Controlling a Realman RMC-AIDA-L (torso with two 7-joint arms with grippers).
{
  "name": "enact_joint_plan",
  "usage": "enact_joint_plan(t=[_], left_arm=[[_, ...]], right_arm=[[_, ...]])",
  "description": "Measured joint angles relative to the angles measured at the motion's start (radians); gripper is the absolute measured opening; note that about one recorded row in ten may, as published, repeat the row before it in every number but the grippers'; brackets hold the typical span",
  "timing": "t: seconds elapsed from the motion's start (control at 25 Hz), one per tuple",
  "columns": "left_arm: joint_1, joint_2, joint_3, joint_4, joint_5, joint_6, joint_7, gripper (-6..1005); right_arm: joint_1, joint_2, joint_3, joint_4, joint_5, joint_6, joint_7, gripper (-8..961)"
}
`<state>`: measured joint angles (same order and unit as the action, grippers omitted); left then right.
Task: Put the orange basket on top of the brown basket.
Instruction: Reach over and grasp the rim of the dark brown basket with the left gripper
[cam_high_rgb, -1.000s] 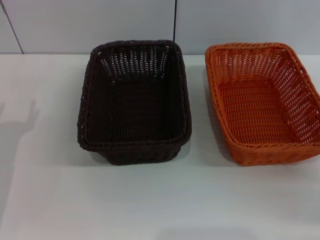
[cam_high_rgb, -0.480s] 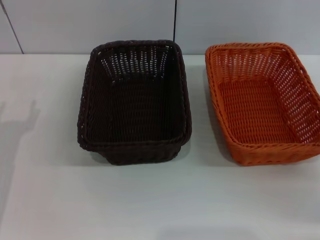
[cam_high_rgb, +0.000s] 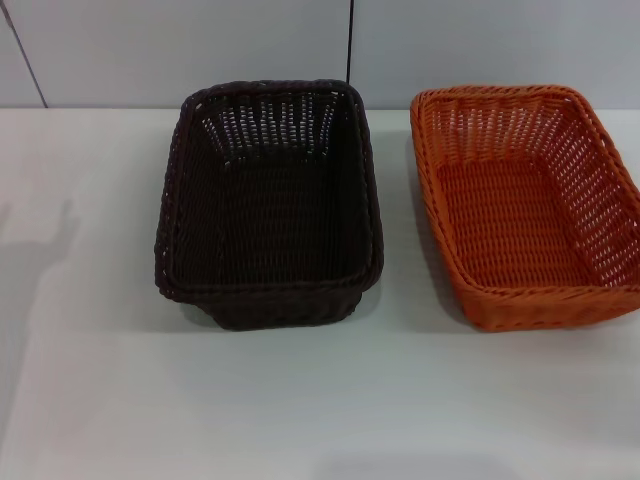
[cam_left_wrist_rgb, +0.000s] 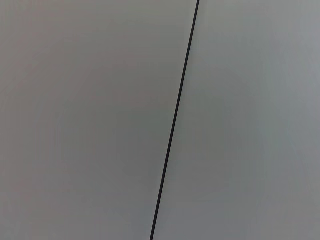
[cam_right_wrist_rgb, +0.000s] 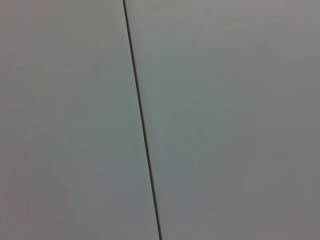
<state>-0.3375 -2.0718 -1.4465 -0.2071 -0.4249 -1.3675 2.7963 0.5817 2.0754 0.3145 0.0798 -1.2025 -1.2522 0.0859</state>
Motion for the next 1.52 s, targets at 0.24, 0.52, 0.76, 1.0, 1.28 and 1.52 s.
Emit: enact_joint_plan(t=[0.24,0.52,0.76,1.0,1.28,1.52], left_arm=[[-0.003,0.002,0.0,0.0,0.0,0.003,-0.006,831],[-0.02,0.011,0.004,0.0,0.001,0.003,-0.064,830],[-0.037,0.06,0.028,-0.086,0.08,0.046,-0.131,830],[-0.068,0.123,0.019,-0.19,0.156,0.161,-0.244,830],[-0.088,0.221,0.016,-0.363,0.298,0.427,-0.527,830],[-0.131,0.319,-0.065,-0.43,0.658,0.537,-0.987,830]], right_arm=[[-0.003,0.0,-0.002,-0.004,0.002,-0.004,0.032,715],[-0.009,-0.001,-0.008,-0.019,-0.003,-0.004,0.145,716],[-0.012,-0.002,-0.012,-0.022,-0.04,-0.016,0.199,716],[-0.024,-0.005,-0.044,-0.038,-0.113,-0.056,0.337,716],[-0.023,-0.007,-0.128,-0.195,-0.274,-0.113,0.715,716],[-0.033,-0.031,-0.368,-0.385,-0.308,-0.259,1.029,716]])
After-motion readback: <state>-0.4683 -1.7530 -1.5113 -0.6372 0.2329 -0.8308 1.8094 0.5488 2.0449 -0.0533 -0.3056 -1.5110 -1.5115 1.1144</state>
